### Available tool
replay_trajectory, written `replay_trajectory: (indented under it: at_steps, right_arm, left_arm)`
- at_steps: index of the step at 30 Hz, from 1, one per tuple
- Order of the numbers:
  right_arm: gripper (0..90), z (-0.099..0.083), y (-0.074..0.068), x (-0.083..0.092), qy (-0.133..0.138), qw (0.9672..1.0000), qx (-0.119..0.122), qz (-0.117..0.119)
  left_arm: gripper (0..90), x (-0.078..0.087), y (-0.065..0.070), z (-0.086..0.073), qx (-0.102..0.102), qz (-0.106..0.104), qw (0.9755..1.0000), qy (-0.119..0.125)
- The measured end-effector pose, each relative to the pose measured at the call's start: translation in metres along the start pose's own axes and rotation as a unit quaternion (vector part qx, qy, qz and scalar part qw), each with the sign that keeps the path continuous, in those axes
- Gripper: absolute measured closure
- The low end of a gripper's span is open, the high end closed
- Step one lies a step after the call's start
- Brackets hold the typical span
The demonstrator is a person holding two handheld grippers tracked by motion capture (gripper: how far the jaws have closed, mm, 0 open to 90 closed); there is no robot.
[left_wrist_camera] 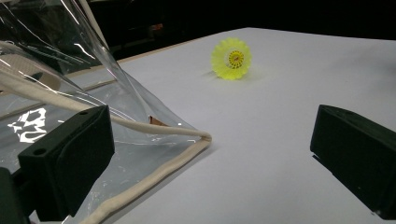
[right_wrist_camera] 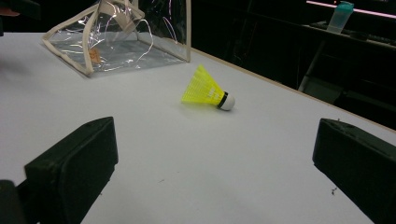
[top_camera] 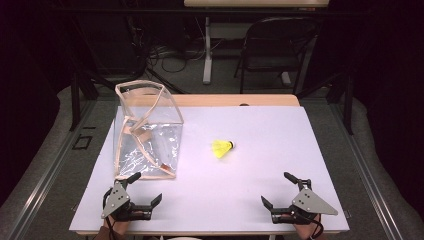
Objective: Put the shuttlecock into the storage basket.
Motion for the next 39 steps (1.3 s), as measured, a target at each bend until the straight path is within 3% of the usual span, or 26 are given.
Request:
replay_trajectory:
  at_steps: [19,39]
  right_arm:
    - [0.0,-0.001,0.0,-0.002,-0.005,1.0,-0.002,0.002]
    - [0.0,0.0,-0.002,-0.002,-0.008,0.9999,-0.002,0.006]
  left_arm:
    - [0.0,-0.006,0.002,0.003,-0.005,-0.006,1.0,-0.004]
    - [0.1,-0.022,0.01,0.008,-0.012,-0.034,0.9993,-0.005]
Point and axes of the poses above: each handheld gripper's, and its own axes: x roughly backward along the jaws, z roughly out of its top, y roughly to its right, the point moved 5 cm from there along -x, roughly forward along the jaws, and after that the axes turned 4 degrees about y, right-handed, at the moved point
